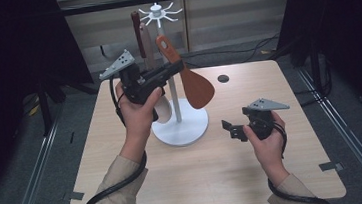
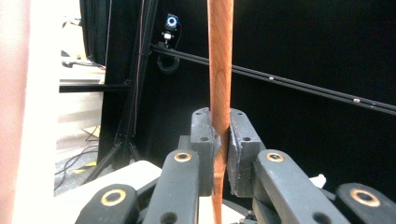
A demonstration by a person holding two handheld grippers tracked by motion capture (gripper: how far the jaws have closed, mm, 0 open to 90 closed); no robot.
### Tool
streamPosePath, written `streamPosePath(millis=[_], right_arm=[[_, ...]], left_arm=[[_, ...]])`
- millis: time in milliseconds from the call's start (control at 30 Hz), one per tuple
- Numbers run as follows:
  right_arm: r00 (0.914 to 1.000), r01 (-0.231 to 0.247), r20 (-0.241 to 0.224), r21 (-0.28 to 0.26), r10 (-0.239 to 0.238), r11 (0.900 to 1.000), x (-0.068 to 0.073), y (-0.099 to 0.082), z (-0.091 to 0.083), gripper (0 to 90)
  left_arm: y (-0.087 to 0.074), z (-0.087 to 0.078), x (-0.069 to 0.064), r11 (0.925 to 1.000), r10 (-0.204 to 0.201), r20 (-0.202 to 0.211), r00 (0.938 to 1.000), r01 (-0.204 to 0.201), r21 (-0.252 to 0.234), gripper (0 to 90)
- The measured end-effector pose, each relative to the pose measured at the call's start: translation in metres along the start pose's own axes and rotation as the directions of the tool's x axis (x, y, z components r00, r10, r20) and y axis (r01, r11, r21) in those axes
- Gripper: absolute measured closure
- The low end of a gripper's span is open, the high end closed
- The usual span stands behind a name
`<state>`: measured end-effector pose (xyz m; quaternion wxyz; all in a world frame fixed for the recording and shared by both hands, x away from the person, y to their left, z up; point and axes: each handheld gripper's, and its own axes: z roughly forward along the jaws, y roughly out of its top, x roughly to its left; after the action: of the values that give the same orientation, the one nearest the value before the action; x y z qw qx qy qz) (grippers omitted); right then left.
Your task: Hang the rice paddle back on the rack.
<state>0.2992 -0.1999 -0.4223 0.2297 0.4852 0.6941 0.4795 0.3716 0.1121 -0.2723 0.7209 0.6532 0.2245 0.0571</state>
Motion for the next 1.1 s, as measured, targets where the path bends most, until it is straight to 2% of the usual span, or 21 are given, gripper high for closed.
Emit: streamPosePath(millis=[500,833,900,1100], right_arm=[[1.0000,-0.008,0.002,0.003,0.008,1.0000,-0.002,0.000,-0.001,9.3],[1.0000,-0.009,0.001,0.006,0.009,0.9999,-0.002,-0.001,0.000,9.4],[1.0000,-0.009,0.002,0.004,0.009,0.9999,-0.003,0.000,-0.001,9.4],[0.9999,-0.015,-0.002,0.006,0.015,0.9999,-0.003,-0.001,0.000,9.4]], left_arm=[[0.011,0.004,0.002,0.9997,0.026,0.011,0.9996,-0.026,-0.002,82.8],[0.013,0.005,0.006,0.9998,0.020,0.004,0.9998,-0.020,-0.006,82.8],[0.014,0.006,0.006,0.9999,0.008,0.003,1.0000,-0.008,-0.015,82.8],[0.017,0.008,0.007,0.9999,0.013,-0.001,0.9999,-0.013,-0.004,82.8]])
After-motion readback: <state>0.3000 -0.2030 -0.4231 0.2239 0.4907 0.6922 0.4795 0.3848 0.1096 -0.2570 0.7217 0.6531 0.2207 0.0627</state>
